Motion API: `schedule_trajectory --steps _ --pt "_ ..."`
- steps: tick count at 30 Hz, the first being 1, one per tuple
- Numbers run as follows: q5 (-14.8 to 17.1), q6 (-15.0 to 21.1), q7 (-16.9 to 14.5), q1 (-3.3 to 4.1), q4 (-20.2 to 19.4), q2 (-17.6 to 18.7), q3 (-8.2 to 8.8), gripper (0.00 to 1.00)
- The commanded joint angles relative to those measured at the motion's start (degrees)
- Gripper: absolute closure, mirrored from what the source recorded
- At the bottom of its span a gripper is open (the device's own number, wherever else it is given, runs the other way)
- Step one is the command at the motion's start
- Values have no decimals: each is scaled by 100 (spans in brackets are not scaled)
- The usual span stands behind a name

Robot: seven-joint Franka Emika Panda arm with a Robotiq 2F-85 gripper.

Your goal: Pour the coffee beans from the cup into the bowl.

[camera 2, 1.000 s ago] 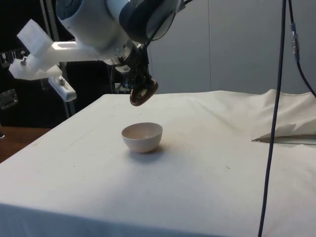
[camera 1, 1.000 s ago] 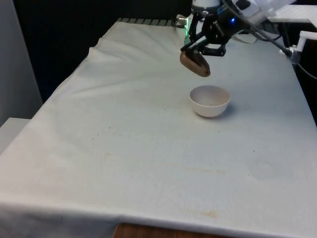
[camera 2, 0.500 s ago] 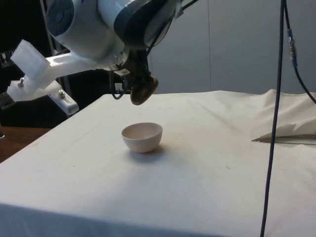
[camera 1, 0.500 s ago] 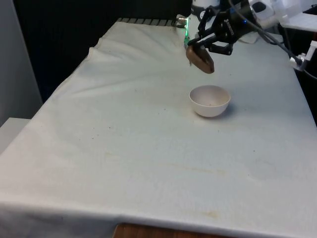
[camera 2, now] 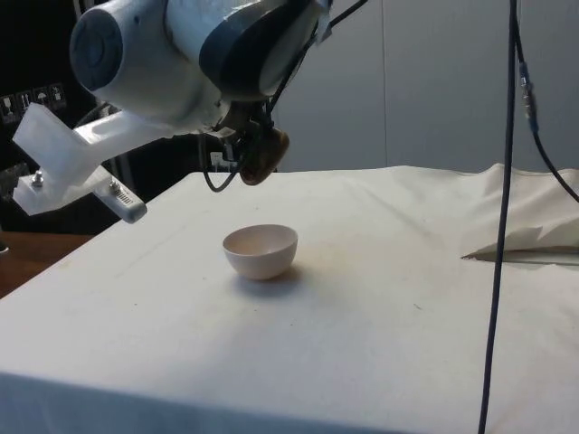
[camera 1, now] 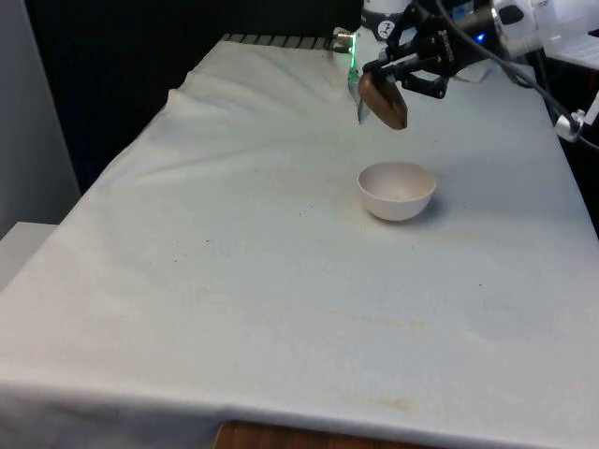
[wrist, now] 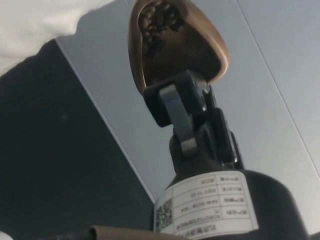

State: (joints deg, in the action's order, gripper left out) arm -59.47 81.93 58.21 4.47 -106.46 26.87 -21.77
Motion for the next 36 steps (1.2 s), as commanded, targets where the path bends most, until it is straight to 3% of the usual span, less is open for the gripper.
schedule_trajectory --steps 1,4,5,6,12,13,14,15,23,36 --pt "-34 -120 11 46 52 46 0 100" --pt "-132 -344 29 74 126 126 -86 100" --pt "-138 -269 23 23 80 92 -115 100" --pt "-160 -401 29 74 143 149 -109 100" --pt "-332 -768 69 115 332 344 -269 100" --pt "-344 -710 63 63 292 309 -304 100" --pt "-361 -808 74 115 355 372 -292 100" --pt "-413 -877 109 120 390 441 -327 100" --pt "-573 -905 223 86 395 596 -378 100" --pt "-985 -934 178 103 355 716 -384 100"
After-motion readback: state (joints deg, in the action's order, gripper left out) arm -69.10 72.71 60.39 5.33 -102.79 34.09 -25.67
